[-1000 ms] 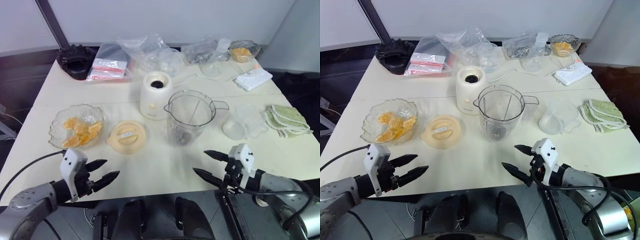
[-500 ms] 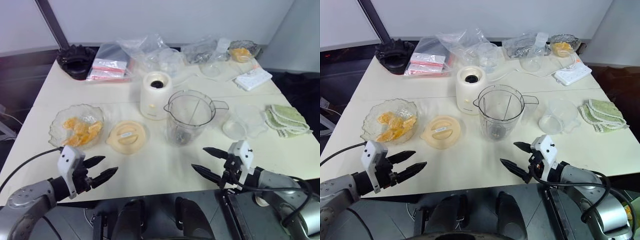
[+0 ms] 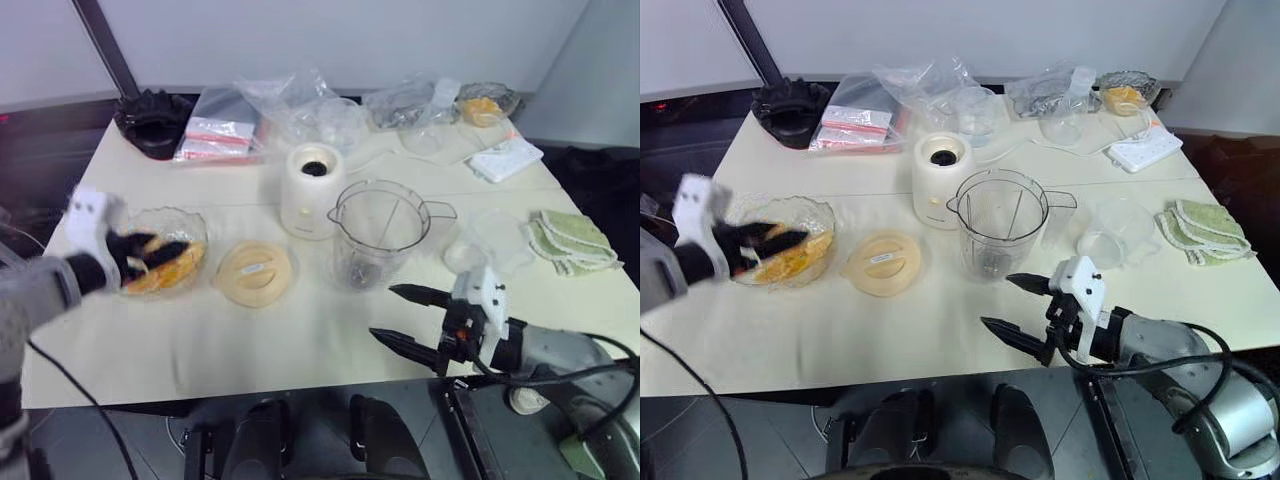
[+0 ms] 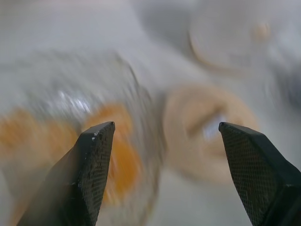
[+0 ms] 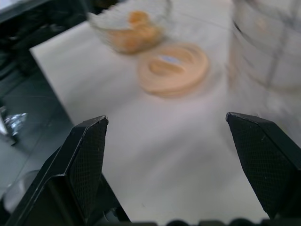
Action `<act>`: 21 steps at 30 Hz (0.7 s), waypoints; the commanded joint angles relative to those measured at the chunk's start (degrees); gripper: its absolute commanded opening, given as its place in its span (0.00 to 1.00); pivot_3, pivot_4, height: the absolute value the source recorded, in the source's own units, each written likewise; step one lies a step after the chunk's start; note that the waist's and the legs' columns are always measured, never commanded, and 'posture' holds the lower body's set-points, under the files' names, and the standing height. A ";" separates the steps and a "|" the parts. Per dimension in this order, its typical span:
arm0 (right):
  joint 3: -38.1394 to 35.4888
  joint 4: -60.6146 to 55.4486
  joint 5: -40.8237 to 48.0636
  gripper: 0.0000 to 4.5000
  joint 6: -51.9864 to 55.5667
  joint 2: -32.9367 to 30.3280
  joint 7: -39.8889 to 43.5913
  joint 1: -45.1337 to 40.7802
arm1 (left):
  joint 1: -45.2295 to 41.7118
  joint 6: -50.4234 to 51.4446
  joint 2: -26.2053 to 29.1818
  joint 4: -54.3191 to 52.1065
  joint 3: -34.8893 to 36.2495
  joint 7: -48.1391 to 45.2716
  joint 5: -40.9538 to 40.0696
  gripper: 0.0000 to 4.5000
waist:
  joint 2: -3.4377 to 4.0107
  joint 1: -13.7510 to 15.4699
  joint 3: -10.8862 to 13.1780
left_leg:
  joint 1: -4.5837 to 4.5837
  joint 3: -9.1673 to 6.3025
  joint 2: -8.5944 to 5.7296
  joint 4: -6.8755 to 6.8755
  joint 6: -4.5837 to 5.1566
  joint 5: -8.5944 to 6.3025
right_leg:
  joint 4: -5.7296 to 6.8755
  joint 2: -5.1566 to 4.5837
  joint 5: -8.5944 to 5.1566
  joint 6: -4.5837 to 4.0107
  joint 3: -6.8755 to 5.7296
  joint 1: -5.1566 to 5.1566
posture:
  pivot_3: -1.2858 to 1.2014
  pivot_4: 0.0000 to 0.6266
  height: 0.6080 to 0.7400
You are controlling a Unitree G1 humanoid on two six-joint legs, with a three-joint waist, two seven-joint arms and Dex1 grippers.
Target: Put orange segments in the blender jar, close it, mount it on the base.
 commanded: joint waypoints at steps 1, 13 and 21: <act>-0.66 -2.78 2.33 0.93 1.19 -1.89 -0.29 -0.48 | -7.96 5.97 -0.95 6.20 -2.04 10.03 7.39 0.82 | -0.05 0.03 -0.03 | 0.00 0.02 -0.01 -0.04 0.00 0.00 | 0.00 0.01 -0.01 0.02 -0.01 0.00 | 0.52 0.24 1.00; 0.81 -1.16 -2.05 0.93 -2.07 -1.82 0.40 2.57 | -23.96 17.13 -15.13 24.46 1.63 24.55 23.74 0.82 | -0.42 -0.11 -0.07 | 0.05 -0.04 0.06 0.04 -0.05 0.05 | 0.21 0.20 0.02 0.10 -0.01 0.01 | 0.52 0.24 1.00; 2.70 -2.07 -2.63 0.93 -1.70 -1.11 -1.85 1.64 | -25.44 6.05 -15.57 37.43 -2.86 20.98 28.52 0.82 | -0.46 0.38 -0.08 | 0.05 -0.06 0.09 0.04 -0.09 0.07 | 0.25 0.20 0.04 0.05 -0.02 -0.01 | 0.52 0.24 1.00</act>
